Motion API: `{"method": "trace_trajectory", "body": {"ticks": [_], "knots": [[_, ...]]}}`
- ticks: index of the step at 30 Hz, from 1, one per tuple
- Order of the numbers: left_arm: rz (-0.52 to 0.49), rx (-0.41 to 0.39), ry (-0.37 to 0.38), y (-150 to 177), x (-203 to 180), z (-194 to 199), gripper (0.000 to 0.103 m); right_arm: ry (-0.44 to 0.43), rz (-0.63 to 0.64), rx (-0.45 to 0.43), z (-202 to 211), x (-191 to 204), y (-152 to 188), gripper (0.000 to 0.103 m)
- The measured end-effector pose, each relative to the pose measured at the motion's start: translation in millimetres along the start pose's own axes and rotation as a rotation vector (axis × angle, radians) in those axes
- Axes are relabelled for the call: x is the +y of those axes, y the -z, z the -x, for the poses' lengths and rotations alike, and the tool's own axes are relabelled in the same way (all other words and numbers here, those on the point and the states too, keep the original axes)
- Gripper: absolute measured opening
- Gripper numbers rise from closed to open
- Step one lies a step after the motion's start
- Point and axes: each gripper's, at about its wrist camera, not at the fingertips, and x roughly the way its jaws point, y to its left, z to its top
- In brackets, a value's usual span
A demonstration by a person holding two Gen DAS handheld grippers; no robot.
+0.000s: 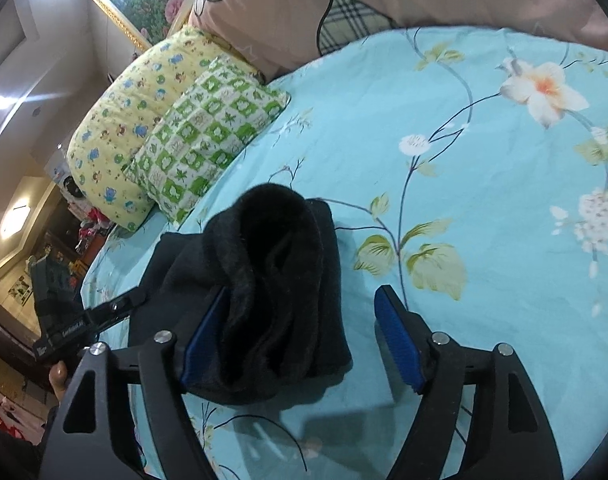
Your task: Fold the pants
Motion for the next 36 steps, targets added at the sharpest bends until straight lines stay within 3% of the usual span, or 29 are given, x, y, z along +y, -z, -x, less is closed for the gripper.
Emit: {"method": "trace_trajectory", "body": {"ticks": [5,12,19,31,36], "knots": [[-0.073,-0.023,-0.049,10.5,-15.2,20.1,0.081,0.017,0.031,-0.025,15.7,8.5,5.5,0.078],[-0.145,-0.044,-0.121,24.7,-34.9,34.6,0.081,0.051,0.135,-0.027,26.9,34.2,14.9,0.080],[-0.180,-0.041,-0.177,40.7,-43.4,41.5,0.081,0.123,0.303,-0.025,31.9,67.8,30.3,0.087],[-0.209,-0.056,-0.274,49.0,-52.0,48.3,0.084,0.177,0.449,0.011,30.1,95.5,49.1,0.095],[-0.235,-0.069,-0.310,56.3,-57.4,48.4,0.085,0.176,0.449,0.013,26.5,96.7,56.5,0.095]]}}
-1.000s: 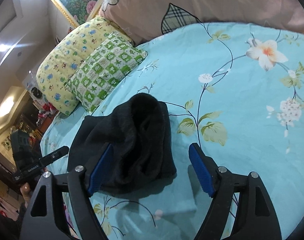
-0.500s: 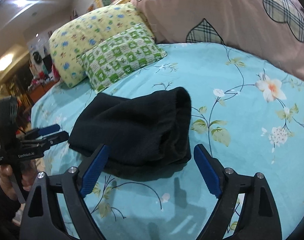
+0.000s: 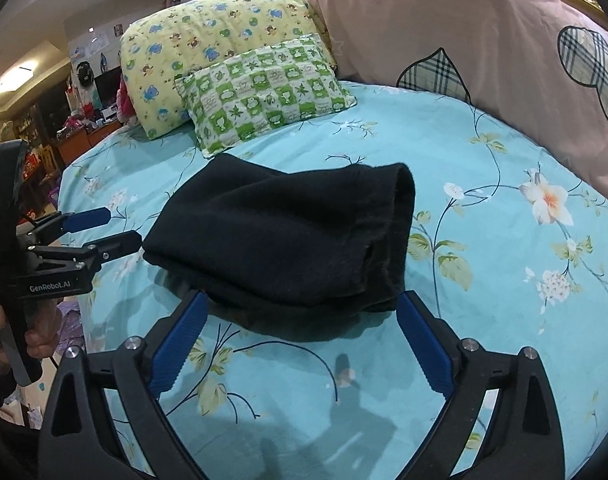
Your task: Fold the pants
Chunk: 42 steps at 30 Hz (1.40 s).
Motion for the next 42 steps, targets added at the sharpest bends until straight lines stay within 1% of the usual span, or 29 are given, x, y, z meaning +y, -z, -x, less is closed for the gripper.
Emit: {"method": "trace_trajectory", "body": {"ticks": [5,12,19,21,23,28,35,42], "knots": [[-0.024,-0.002,-0.016,5.8,-6.3,0.0,0.086,0.007,-0.003,0.010,-5.2,1.8,5.4,0.096],[-0.027,0.026,-0.019,12.3,-8.4,-9.7,0.086,0.016,-0.001,0.008,-9.7,4.3,11.7,0.096],[-0.014,0.022,-0.027,13.7,-7.0,-12.6,0.086,0.029,0.004,-0.046,-6.5,7.3,17.9,0.097],[-0.014,0.025,-0.029,14.8,-7.4,-14.0,0.086,0.021,0.004,-0.053,-6.8,8.8,19.8,0.098],[-0.015,0.026,-0.031,15.9,-7.6,-15.2,0.087,0.015,0.005,-0.043,-9.4,10.3,21.8,0.099],[-0.010,0.043,-0.028,18.7,-7.9,-20.9,0.087,0.022,0.024,-0.024,-16.0,13.7,25.1,0.099],[-0.011,0.047,-0.036,20.7,-9.3,-23.8,0.087,0.019,0.017,-0.003,-23.5,11.9,27.3,0.099],[-0.010,0.043,-0.048,21.6,-9.7,-24.3,0.087,0.008,0.016,-0.004,-27.5,12.7,27.3,0.099]]}}
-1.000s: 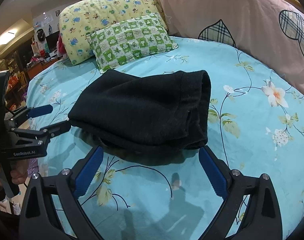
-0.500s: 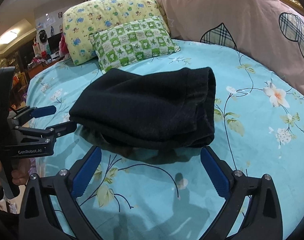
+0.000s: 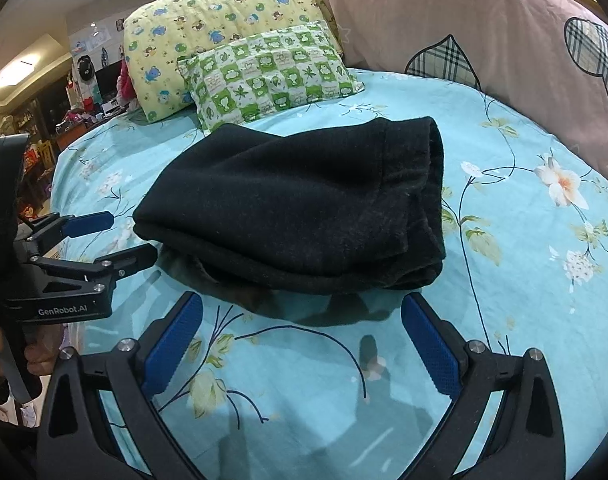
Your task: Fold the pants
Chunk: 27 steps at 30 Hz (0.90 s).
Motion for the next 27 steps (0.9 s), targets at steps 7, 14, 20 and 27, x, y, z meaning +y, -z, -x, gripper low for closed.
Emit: {"method": "trace_trajectory", "body": {"ticks": [7,14,20,27], "knots": [[0.008,-0.003,-0.008,0.7,2.5,-0.2,0.087,-0.004,0.002,0.000,-0.6,1.6,-0.4,0.100],[0.009,-0.007,-0.011,0.2,3.0,0.2,0.087,-0.002,0.006,0.000,-0.3,1.5,-0.3,0.100],[0.016,-0.008,-0.012,0.3,3.8,1.9,0.087,0.003,0.003,-0.001,-0.5,1.9,-1.7,0.100],[0.017,-0.012,-0.014,0.1,4.2,3.4,0.087,0.008,-0.009,-0.018,1.8,1.1,-2.9,0.100]]}}
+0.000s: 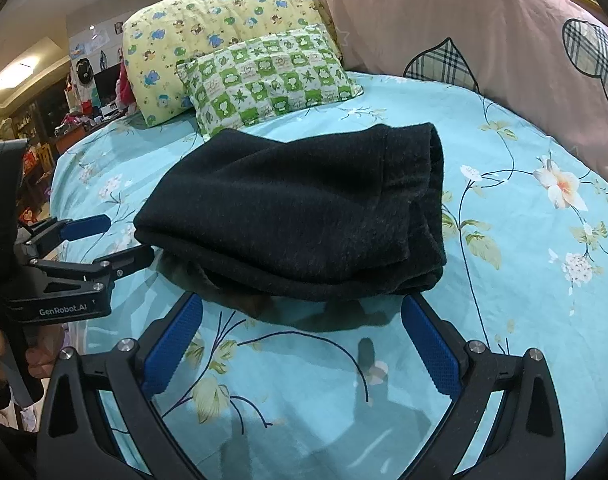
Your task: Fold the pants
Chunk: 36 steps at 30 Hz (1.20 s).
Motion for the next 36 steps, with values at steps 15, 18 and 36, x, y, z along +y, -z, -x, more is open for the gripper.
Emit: {"method": "trace_trajectory", "body": {"ticks": [15,18,36], "knots": [[0.001,-0.008,-0.005,-0.8,-0.5,3.0,0.087,-0.011,-0.012,-0.033,3.9,1.2,-5.8,0.100],[0.002,-0.012,-0.009,-0.9,0.5,4.2,0.087,-0.011,-0.008,-0.034,3.8,2.2,-7.1,0.100],[0.001,-0.015,-0.015,-5.4,2.1,4.3,0.087,-0.011,-0.012,-0.039,3.7,2.8,-11.0,0.100]]}}
